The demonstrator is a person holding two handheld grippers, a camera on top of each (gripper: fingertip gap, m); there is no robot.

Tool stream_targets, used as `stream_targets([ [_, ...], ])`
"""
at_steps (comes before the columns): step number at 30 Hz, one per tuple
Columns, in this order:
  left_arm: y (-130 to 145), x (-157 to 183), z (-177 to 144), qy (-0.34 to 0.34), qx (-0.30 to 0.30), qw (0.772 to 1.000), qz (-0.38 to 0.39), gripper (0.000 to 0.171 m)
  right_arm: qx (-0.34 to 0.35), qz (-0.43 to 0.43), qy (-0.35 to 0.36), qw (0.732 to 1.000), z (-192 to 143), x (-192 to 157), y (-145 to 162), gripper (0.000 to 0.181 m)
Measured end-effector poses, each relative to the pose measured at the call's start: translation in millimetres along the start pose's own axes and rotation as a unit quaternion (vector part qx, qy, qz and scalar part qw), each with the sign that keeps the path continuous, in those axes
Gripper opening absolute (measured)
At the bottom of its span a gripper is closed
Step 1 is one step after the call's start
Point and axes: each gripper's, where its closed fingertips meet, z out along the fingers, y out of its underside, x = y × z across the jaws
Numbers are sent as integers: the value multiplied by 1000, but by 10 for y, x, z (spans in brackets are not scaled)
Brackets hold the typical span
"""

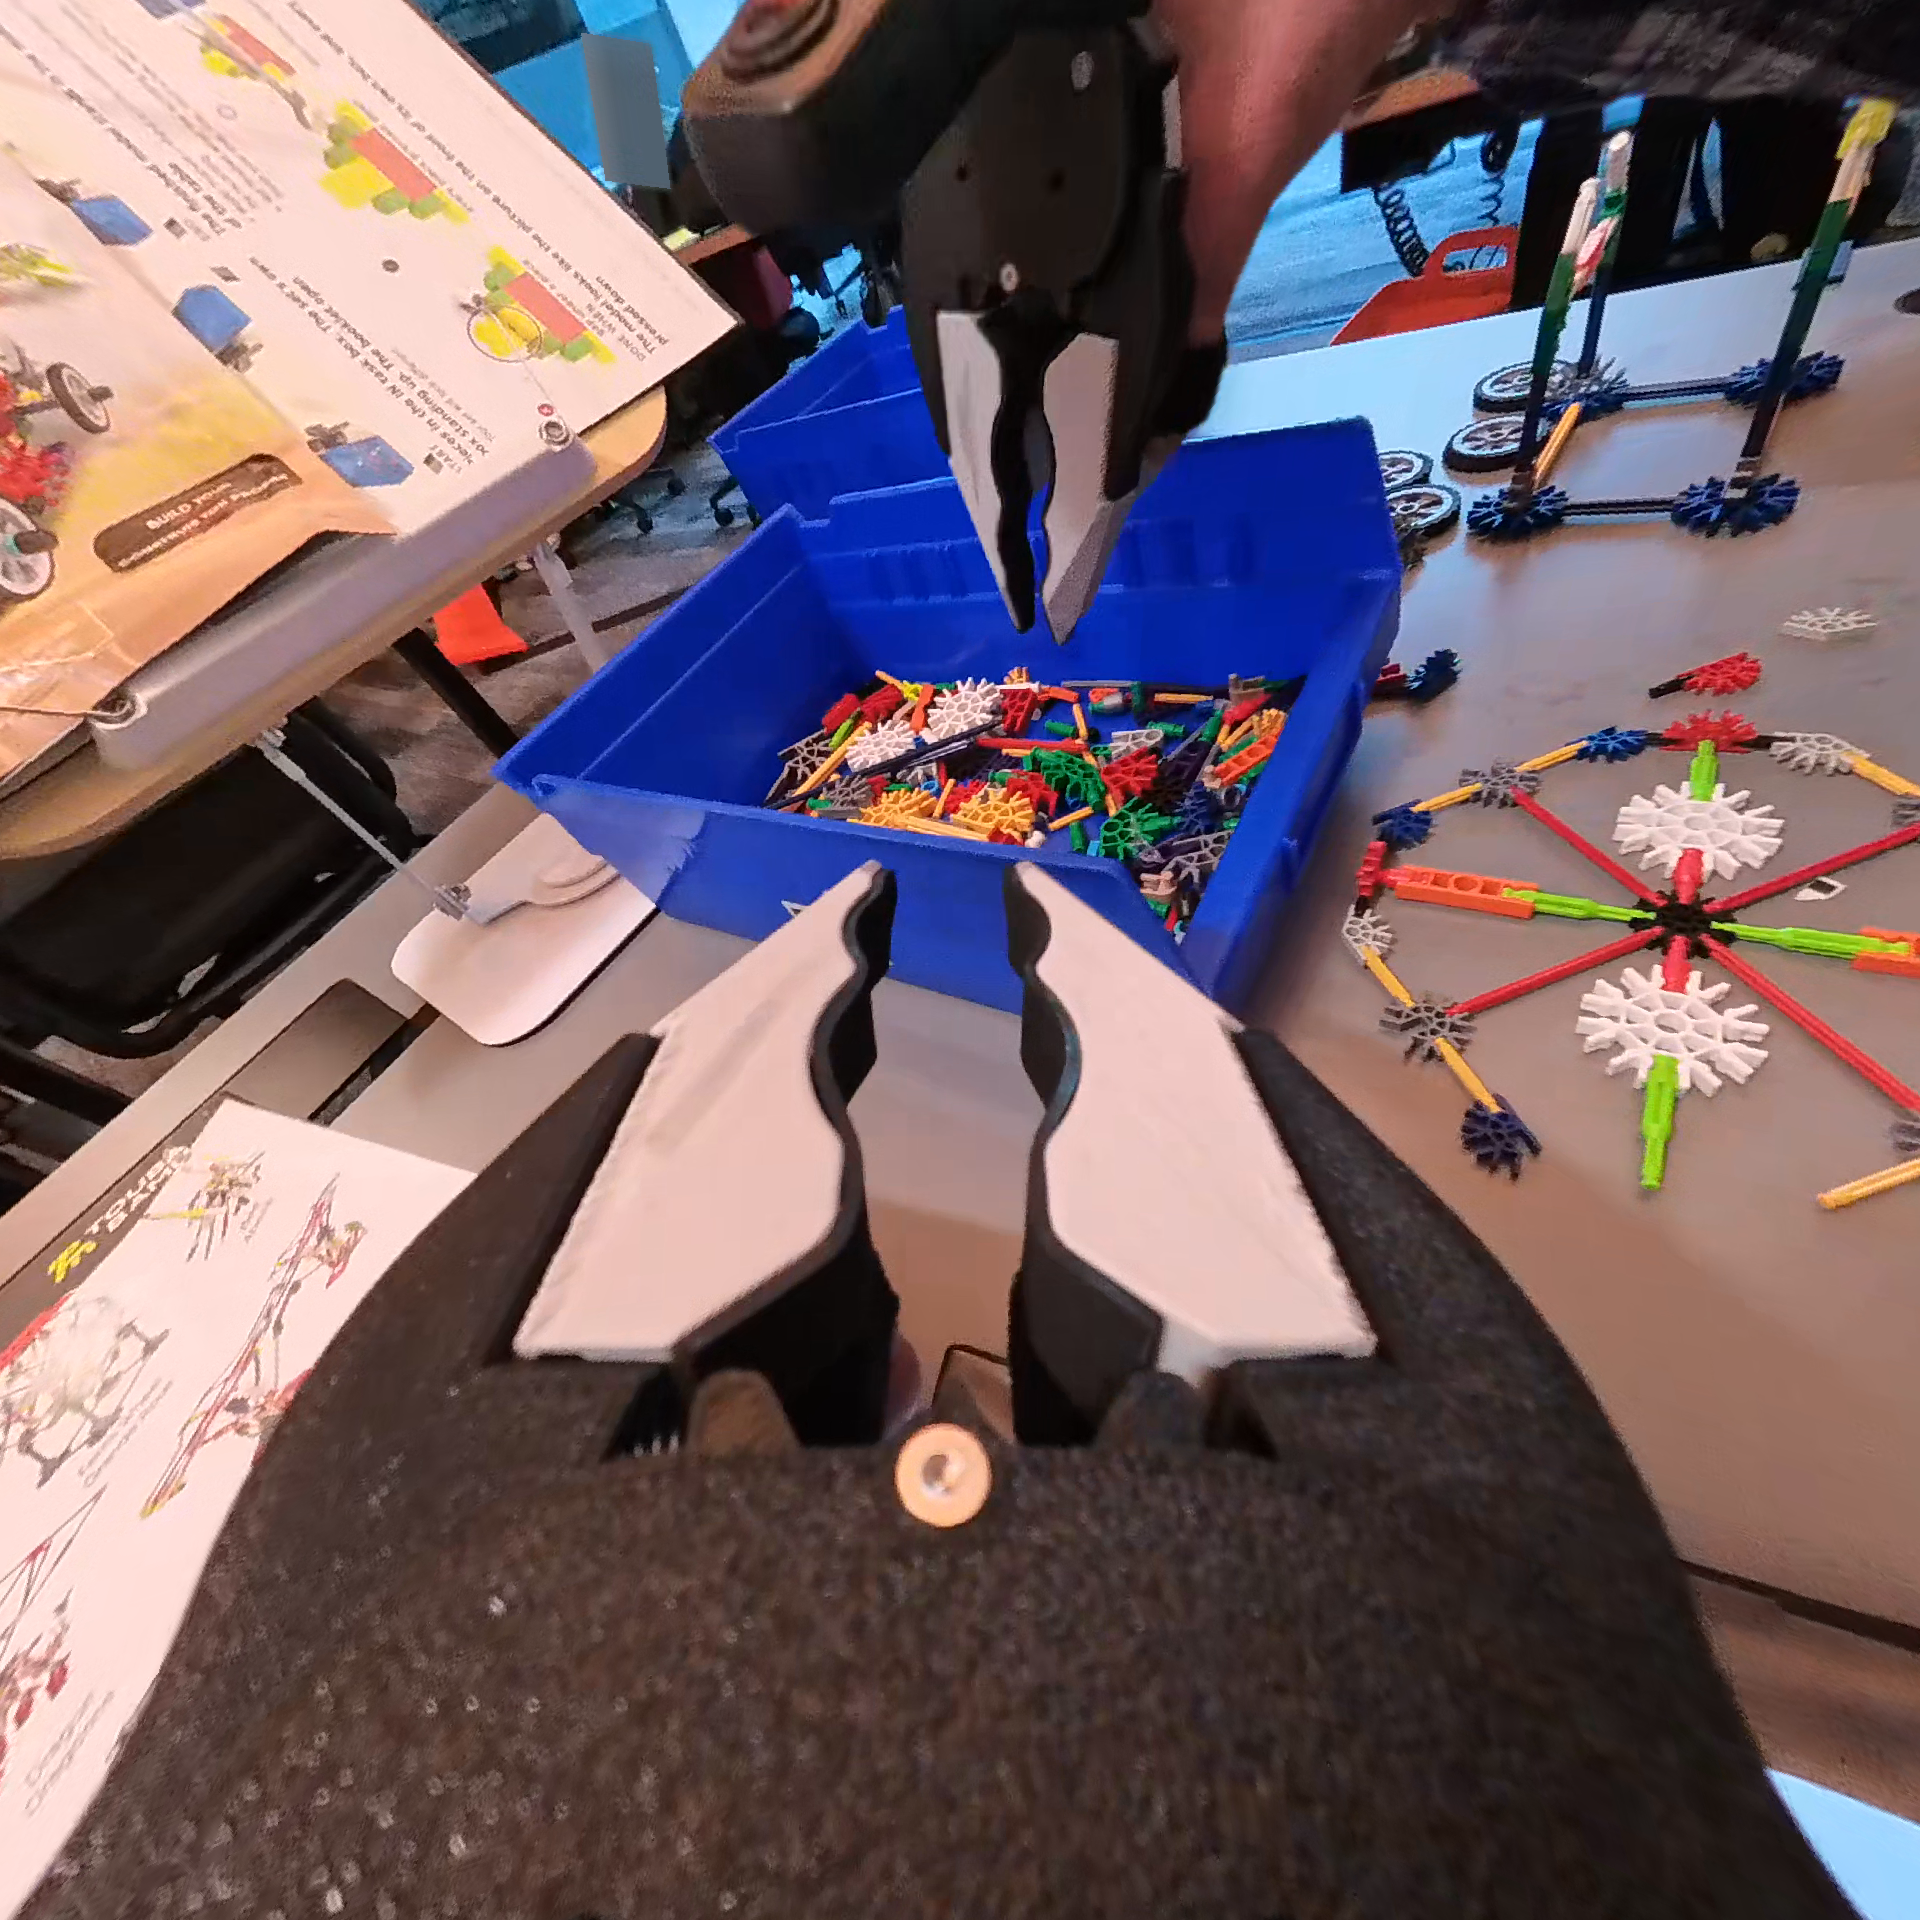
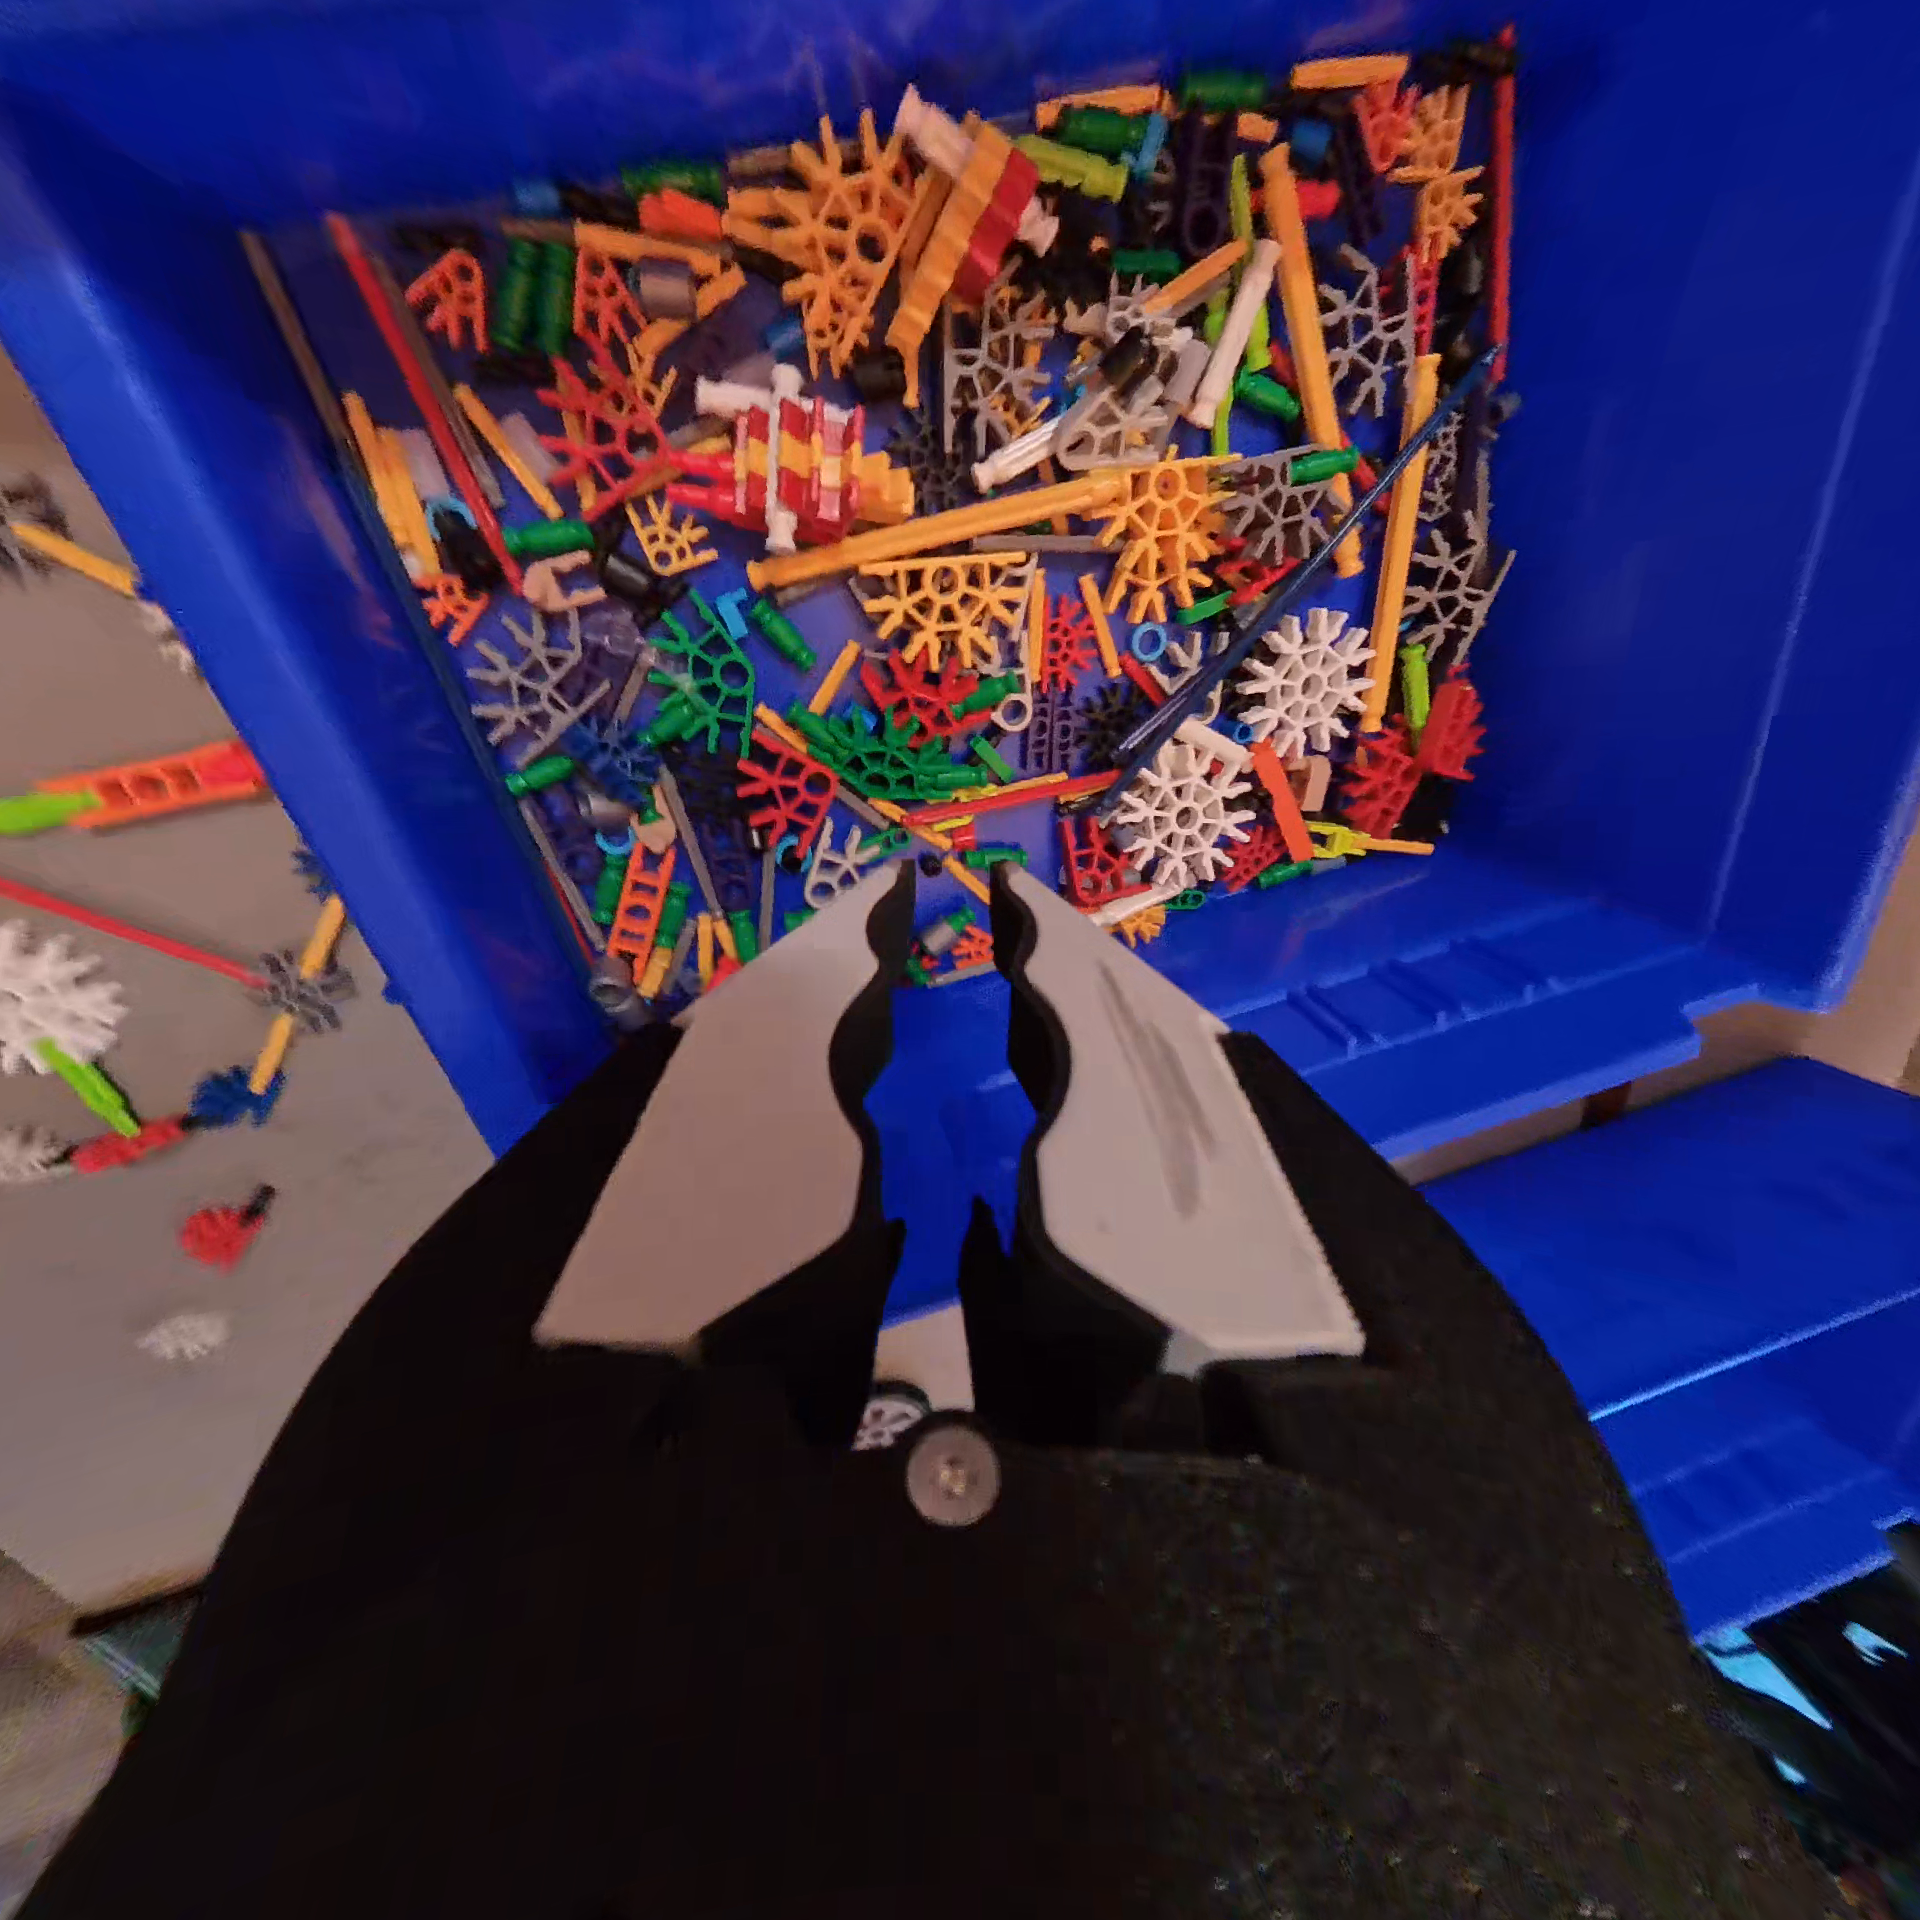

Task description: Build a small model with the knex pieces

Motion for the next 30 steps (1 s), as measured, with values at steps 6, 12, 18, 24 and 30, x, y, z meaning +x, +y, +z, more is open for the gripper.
stream_targets([
  [6,-32,-35,-7,-6,11,1000,-9,20,15,-9,-87,996,143,-317,-287,9],
  [12,-65,-7,-5,-1,18,1000,-13,20,-4,-50,-106,993,415,-595,-462,8],
  [18,-123,30,13,-1,22,1000,-4,20,-18,-50,-105,993,537,-618,-417,6],
  [24,-144,28,29,-2,21,1000,-4,20,-58,-38,-77,995,557,-469,-256,3],
  [30,-172,32,50,-1,22,1000,-3,20,-8,5,-126,992,493,-651,-453,4],
])
